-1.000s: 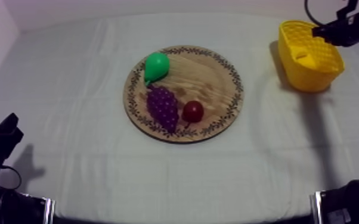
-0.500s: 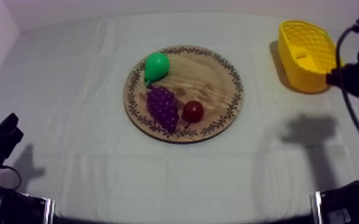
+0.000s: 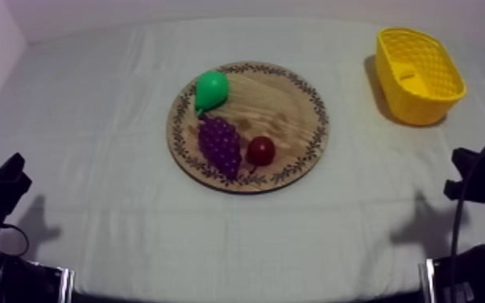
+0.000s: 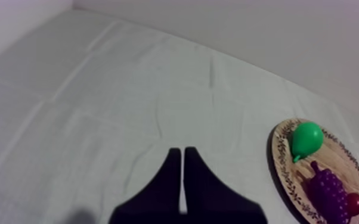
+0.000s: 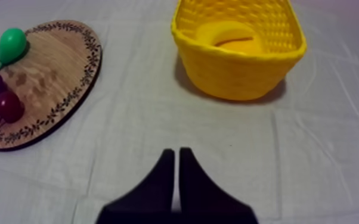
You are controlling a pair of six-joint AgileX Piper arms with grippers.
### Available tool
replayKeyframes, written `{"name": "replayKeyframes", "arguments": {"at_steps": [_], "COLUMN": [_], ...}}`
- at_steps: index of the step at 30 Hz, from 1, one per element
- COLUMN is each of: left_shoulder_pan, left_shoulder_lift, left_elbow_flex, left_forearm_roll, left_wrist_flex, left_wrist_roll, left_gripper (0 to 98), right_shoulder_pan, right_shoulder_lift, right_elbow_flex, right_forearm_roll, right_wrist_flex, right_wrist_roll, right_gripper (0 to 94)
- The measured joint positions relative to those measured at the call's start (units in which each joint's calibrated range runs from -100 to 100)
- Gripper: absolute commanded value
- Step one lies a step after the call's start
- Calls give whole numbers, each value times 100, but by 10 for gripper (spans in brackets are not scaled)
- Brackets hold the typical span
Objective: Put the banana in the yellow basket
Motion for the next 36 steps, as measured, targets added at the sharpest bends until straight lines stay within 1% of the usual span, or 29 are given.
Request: {"name": "replayKeyframes", "arguments": {"at_steps": [4, 5, 9, 12, 15, 16, 18, 21, 24, 27, 31, 36], "left_shoulder_pan": [0, 0, 0, 0, 0, 0, 0, 0, 0, 0, 0, 0], "left_shoulder_lift": [0, 0, 0, 0, 0, 0, 0, 0, 0, 0, 0, 0], "left_elbow_flex": [0, 0, 0, 0, 0, 0, 0, 0, 0, 0, 0, 0], "left_forearm_roll": [0, 0, 0, 0, 0, 0, 0, 0, 0, 0, 0, 0], "left_wrist_flex": [0, 0, 0, 6, 6, 6, 6, 6, 6, 6, 6, 6], "left_wrist_roll": [0, 0, 0, 0, 0, 0, 0, 0, 0, 0, 0, 0], "left_gripper": [1, 1, 1, 1, 1, 1, 1, 1, 1, 1, 1, 1], "right_shoulder_pan": [64, 76, 152, 156, 156, 156, 154, 151, 151, 149, 149, 147], "right_shoulder_lift": [-633, -748, -979, -1018, -1038, -1038, -1038, -1038, -1038, -1038, -1038, -1038], "right_elbow_flex": [270, 327, 382, 504, 580, 596, 601, 610, 610, 610, 610, 610], "right_forearm_roll": [-25, 11, 104, 235, 305, 305, 316, 323, 328, 335, 335, 335], "right_wrist_flex": [74, 111, 140, -9, -462, -574, -608, -636, -661, -661, -661, -661], "right_wrist_roll": [22, 1, -264, -450, -475, -457, -346, -56, 324, 561, 623, 553], "right_gripper": [5, 5, 5, 5, 5, 5, 5, 5, 5, 5, 5, 5]}}
